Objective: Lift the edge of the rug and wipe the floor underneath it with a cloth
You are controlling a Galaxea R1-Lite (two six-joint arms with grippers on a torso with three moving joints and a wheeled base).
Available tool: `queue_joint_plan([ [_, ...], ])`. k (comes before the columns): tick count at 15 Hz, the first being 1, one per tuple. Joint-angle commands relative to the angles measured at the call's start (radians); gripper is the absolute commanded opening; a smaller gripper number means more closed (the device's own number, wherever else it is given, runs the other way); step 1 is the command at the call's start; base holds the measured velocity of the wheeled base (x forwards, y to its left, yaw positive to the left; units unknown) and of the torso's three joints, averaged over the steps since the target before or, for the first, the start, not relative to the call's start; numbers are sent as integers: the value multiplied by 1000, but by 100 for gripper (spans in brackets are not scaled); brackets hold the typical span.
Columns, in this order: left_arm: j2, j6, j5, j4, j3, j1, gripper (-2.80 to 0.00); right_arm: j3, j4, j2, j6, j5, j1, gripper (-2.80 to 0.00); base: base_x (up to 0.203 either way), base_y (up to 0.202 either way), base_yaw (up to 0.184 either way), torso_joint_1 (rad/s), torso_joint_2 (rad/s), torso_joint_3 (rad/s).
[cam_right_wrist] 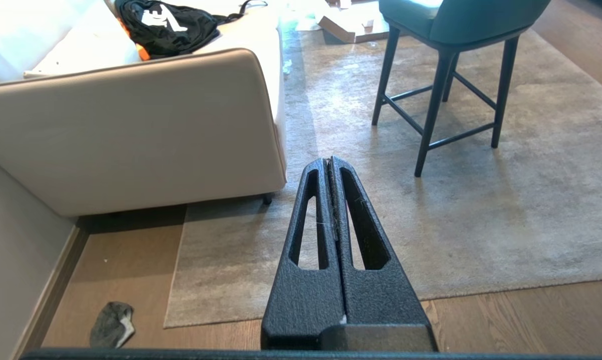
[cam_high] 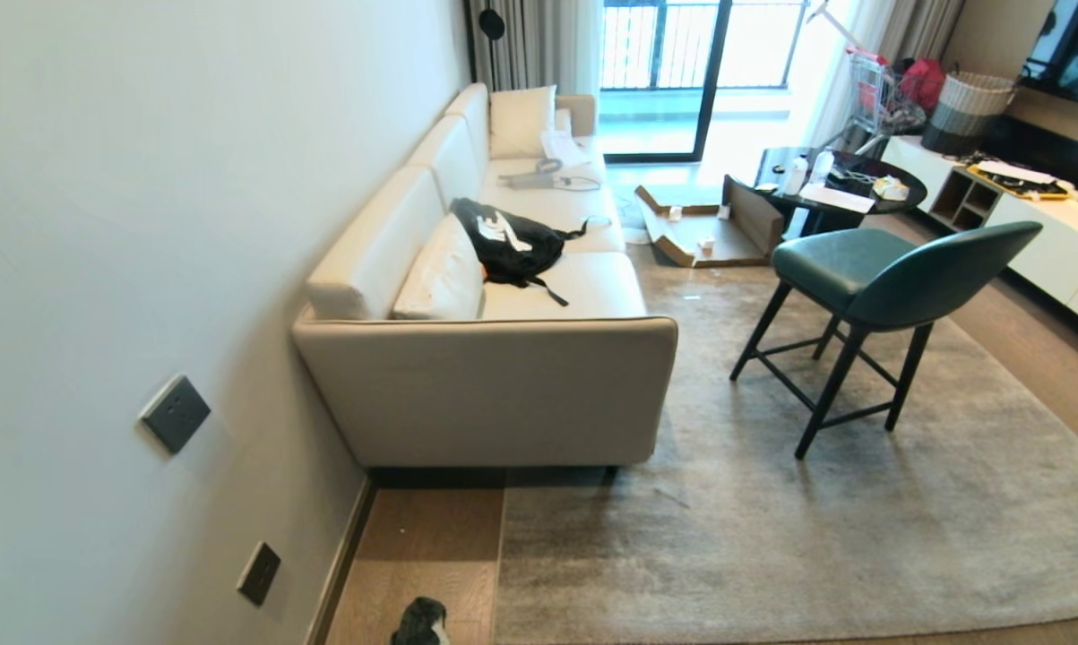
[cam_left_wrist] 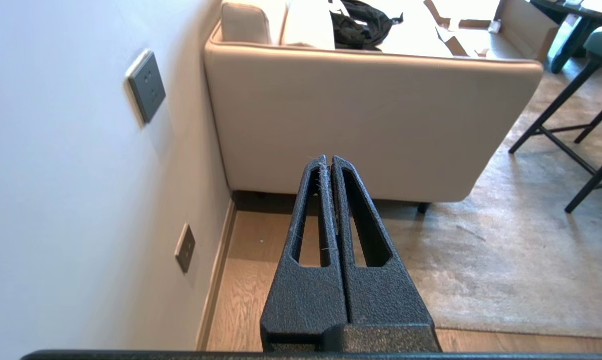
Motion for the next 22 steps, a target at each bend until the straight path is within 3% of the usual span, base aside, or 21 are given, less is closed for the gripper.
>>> queue_joint_plan([
  [1, 0, -1, 0, 0, 0, 0, -280, 0, 1, 1, 1, 0, 0, -280, 0, 0, 0, 251, -603, -373],
  [14, 0, -1, 0, 0, 0, 0, -280, 1, 1, 1, 1, 0, 0, -280, 0, 0, 0, 172, -402, -240],
  [22, 0, -1, 0, 0, 0, 0, -280, 0, 1, 1, 1, 0, 0, -280, 0, 0, 0, 97, -216, -120],
])
